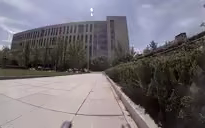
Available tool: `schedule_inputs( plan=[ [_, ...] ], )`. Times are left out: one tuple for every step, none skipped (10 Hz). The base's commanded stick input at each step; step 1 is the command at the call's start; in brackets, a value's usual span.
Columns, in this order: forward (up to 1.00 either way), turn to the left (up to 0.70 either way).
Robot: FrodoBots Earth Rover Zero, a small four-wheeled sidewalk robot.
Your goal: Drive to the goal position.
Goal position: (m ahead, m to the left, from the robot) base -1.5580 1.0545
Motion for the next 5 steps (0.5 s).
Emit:
schedule_inputs(
  plan=[
    [0.01, 0.00],
    [0.01, 0.00],
    [0.02, 0.00],
    [0.00, 0.00],
    [0.00, 0.00]
  ],
)
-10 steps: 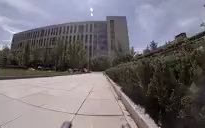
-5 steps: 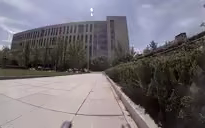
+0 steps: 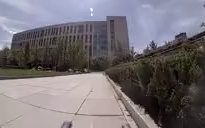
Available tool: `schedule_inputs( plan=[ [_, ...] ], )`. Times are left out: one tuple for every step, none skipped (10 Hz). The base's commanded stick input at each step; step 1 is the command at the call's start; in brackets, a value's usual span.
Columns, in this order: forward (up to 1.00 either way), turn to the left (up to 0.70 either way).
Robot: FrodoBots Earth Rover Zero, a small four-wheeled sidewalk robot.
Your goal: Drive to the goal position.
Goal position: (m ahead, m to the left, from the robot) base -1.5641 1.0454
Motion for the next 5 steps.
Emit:
schedule_inputs(
  plan=[
    [0.00, 0.00],
    [0.00, 0.00],
    [0.03, 0.00],
    [0.01, 0.00],
    [0.03, 0.00]
  ],
)
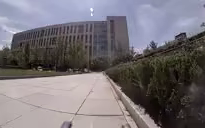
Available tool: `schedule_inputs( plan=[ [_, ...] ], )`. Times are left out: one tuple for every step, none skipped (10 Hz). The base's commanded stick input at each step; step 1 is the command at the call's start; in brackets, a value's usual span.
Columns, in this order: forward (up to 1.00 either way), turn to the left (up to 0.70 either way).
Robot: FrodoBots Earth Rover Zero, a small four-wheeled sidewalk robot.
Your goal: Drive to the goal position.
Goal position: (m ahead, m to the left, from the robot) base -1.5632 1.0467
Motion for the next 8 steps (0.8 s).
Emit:
schedule_inputs(
  plan=[
    [0.04, 0.00],
    [0.04, 0.00],
    [0.04, 0.00],
    [0.04, 0.00],
    [0.04, 0.00],
    [0.04, 0.00],
    [0.04, 0.00],
    [0.04, 0.00]
  ],
)
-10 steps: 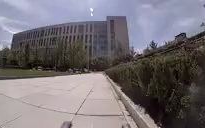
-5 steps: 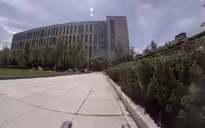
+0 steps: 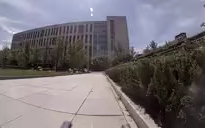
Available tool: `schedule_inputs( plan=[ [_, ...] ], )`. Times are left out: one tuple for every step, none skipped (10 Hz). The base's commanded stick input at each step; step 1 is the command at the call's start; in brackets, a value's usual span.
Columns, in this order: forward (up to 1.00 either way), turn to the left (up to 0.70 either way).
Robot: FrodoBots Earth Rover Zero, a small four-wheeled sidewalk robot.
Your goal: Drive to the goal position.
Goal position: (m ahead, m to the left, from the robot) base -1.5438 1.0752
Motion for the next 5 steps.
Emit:
schedule_inputs(
  plan=[
    [0.00, 0.00],
    [0.00, 0.00],
    [0.01, 0.00],
    [0.04, 0.00],
    [0.00, 0.00]
  ],
)
